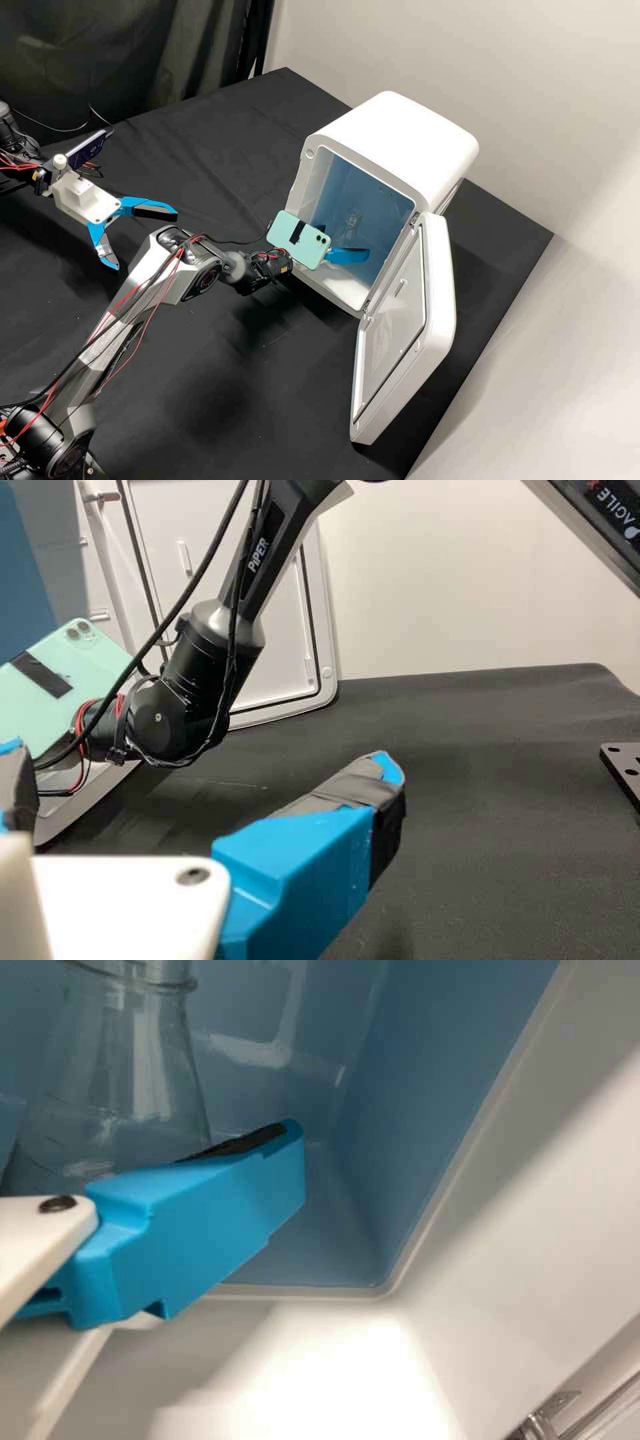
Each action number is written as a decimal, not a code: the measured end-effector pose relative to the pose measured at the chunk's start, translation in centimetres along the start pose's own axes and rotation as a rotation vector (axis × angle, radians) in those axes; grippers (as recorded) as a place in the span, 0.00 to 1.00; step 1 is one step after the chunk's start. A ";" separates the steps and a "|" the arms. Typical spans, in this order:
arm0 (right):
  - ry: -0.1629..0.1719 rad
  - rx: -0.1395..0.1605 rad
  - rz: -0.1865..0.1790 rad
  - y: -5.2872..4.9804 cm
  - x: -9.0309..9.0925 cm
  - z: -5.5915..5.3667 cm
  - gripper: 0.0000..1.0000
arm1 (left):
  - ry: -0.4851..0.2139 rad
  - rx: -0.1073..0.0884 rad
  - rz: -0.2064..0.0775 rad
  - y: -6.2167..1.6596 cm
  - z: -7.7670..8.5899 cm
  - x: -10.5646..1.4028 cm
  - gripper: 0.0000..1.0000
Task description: Place the flask in the incubator
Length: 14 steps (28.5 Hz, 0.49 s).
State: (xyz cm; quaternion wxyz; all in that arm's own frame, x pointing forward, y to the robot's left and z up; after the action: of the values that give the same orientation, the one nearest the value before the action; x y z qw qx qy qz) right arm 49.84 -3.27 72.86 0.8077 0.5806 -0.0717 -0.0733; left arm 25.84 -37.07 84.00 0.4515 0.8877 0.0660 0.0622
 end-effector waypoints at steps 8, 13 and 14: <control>0.000 0.002 0.000 0.0 0.0 0.0 1.00 | 0.000 0.000 0.000 0.00 0.0 0.0 1.00; 0.018 0.090 -0.024 0.2 -0.2 1.2 1.00 | 0.000 0.000 0.000 0.00 0.0 0.0 1.00; 0.020 0.129 -0.033 0.4 -0.4 1.6 1.00 | 0.000 0.000 0.000 0.00 0.0 0.0 1.00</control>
State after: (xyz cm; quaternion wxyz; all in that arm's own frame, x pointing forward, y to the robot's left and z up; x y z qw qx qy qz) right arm 49.16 -4.58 73.73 0.7679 0.6333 -0.0588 -0.0759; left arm 25.84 -37.07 84.00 0.4515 0.8877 0.0660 0.0622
